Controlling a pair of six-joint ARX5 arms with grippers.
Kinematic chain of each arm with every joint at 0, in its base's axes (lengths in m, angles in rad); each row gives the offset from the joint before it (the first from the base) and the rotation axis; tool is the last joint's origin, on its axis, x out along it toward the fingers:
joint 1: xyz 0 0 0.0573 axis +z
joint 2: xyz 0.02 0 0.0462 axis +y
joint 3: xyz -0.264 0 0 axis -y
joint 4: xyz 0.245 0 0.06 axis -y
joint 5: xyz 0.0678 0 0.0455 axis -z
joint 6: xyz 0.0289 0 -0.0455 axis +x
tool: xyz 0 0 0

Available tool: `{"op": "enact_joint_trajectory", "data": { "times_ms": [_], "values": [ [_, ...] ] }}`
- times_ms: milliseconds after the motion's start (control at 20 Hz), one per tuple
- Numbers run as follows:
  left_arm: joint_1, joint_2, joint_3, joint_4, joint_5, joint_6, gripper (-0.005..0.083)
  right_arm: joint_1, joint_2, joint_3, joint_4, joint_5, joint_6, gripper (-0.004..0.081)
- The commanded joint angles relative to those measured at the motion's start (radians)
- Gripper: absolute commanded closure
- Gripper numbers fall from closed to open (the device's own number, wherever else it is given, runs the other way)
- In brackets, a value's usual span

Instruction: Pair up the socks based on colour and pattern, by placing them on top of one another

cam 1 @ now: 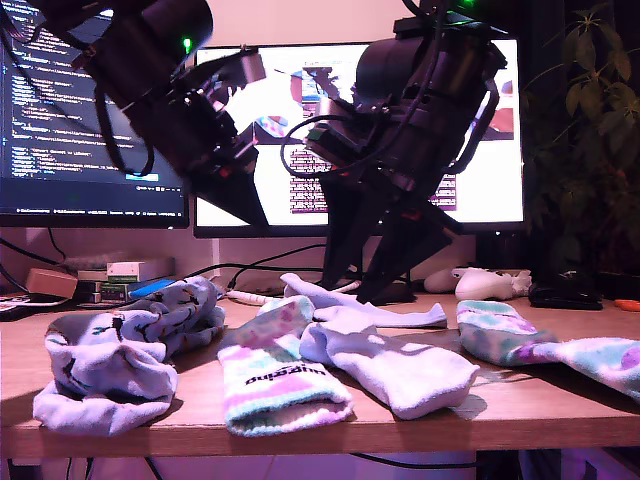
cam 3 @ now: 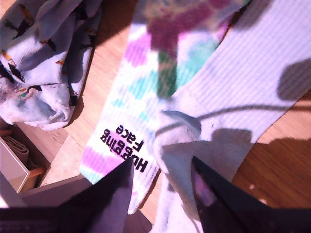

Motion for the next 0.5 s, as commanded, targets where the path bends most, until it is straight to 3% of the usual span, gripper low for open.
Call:
{"op": "enact_joint_trajectory", "data": {
  "times_ms": [0,150,450],
  "values": [
    [0.018,0.025,-0.005,0.006,0.018,-0.114,0.0732,0.004,0.002,0.008,0.0,-0.002,-0.002,0.0437],
    [0.047,0.052,-0.005,0.011,0.023,-0.204,0.0476,0.004,0.002,0.008,-0.005,-0.002,-0.002,0.0437],
    [0.071,0.152,0.015,0.08,0.115,-0.26,0.0465,0.003,0.002,0.008,-0.005,-0.002,-0.003,0.0437]
  ]
}}
